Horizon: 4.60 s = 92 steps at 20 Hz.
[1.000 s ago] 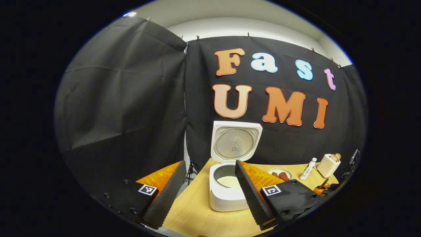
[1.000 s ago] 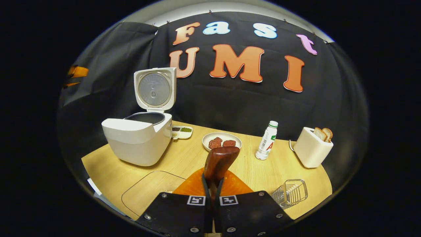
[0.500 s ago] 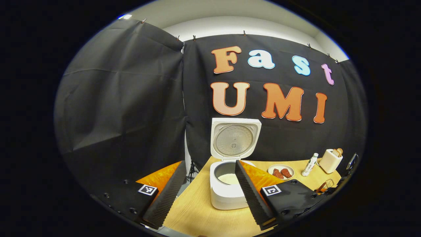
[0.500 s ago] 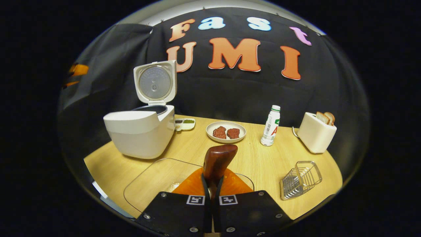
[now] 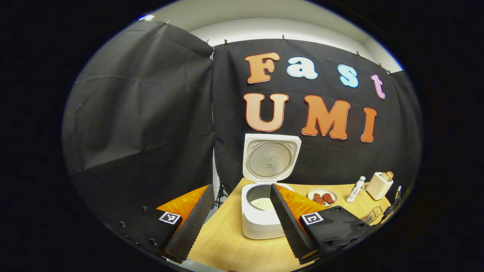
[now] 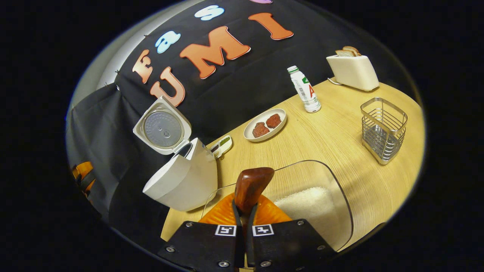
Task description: Close the left gripper, press the button to open the rice cooker; take a wooden spoon from the chopstick holder with the right hand, scoop a spoonful of rice and pour it into the rice cooker, then put the wooden spoon back into the chopstick holder.
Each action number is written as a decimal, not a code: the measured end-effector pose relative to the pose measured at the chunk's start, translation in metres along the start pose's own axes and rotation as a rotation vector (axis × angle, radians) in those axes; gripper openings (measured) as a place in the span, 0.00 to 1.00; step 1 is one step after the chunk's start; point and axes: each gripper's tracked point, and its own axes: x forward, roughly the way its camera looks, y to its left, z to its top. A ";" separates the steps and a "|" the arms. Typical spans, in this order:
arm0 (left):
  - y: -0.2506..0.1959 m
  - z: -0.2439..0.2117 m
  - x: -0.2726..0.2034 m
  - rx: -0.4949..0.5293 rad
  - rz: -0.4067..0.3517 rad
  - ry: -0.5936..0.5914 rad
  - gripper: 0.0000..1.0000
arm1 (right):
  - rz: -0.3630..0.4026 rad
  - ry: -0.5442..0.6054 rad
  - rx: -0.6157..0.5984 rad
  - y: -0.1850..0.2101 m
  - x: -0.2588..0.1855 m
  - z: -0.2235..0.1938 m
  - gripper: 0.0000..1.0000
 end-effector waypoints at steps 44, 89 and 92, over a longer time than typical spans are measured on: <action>0.016 -0.024 0.037 -0.073 -0.085 0.024 1.00 | 0.154 -0.120 0.383 0.165 0.056 0.193 0.01; 0.040 -0.042 0.058 -0.071 -0.073 0.054 1.00 | 0.189 -0.275 -0.750 0.340 0.152 0.162 0.01; 0.039 -0.043 0.057 -0.071 -0.074 0.052 1.00 | 0.191 -0.283 -0.819 0.346 0.151 0.159 0.01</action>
